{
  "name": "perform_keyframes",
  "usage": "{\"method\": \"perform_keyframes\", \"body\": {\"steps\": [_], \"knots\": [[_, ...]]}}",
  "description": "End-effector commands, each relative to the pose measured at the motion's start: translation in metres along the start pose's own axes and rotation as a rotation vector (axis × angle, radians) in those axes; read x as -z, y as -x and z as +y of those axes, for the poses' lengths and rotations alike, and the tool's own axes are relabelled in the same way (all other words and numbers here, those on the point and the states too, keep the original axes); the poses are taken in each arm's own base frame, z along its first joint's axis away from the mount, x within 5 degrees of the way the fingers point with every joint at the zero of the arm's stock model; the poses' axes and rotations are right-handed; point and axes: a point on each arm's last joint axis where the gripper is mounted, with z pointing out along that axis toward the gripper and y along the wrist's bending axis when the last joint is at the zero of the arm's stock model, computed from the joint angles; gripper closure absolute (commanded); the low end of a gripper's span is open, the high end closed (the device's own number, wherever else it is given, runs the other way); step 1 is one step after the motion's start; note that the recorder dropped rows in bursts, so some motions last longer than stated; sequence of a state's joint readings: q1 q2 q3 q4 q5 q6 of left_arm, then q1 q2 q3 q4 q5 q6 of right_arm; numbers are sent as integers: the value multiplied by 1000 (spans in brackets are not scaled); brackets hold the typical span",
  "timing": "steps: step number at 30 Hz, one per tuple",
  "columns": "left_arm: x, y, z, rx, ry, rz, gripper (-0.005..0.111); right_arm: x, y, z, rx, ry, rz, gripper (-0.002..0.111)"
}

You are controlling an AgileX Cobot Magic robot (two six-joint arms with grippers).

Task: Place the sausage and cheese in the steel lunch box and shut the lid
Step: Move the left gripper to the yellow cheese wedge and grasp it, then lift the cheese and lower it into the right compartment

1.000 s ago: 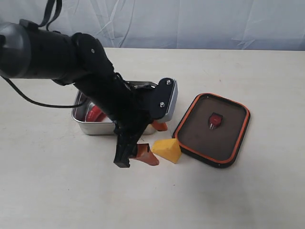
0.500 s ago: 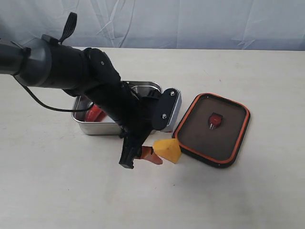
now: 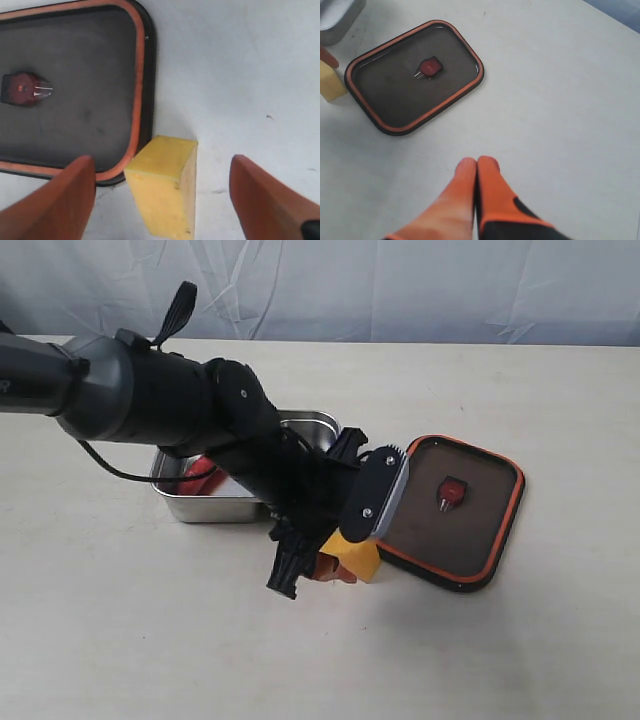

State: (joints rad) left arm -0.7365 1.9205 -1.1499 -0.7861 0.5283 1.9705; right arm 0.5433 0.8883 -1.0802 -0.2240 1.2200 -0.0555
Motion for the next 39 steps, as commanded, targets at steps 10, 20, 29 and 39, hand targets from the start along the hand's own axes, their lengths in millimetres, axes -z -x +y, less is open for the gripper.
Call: {"method": "perform_keyframes", "body": {"steps": [10, 20, 29, 39], "knots": [[-22, -10, -8, 18, -48, 25, 37, 2, -1, -1, -14, -4, -4, 108], [-27, -13, -9, 33, -48, 31, 70, 2, -1, -2, -12, -10, -4, 108], [-19, 4, -12, -20, -64, 3, 107, 2, -1, -3, -9, -18, -3, 108], [-4, 23, -7, -69, 17, 6, 107, 2, -1, 0, -21, 5, -5, 108]]}}
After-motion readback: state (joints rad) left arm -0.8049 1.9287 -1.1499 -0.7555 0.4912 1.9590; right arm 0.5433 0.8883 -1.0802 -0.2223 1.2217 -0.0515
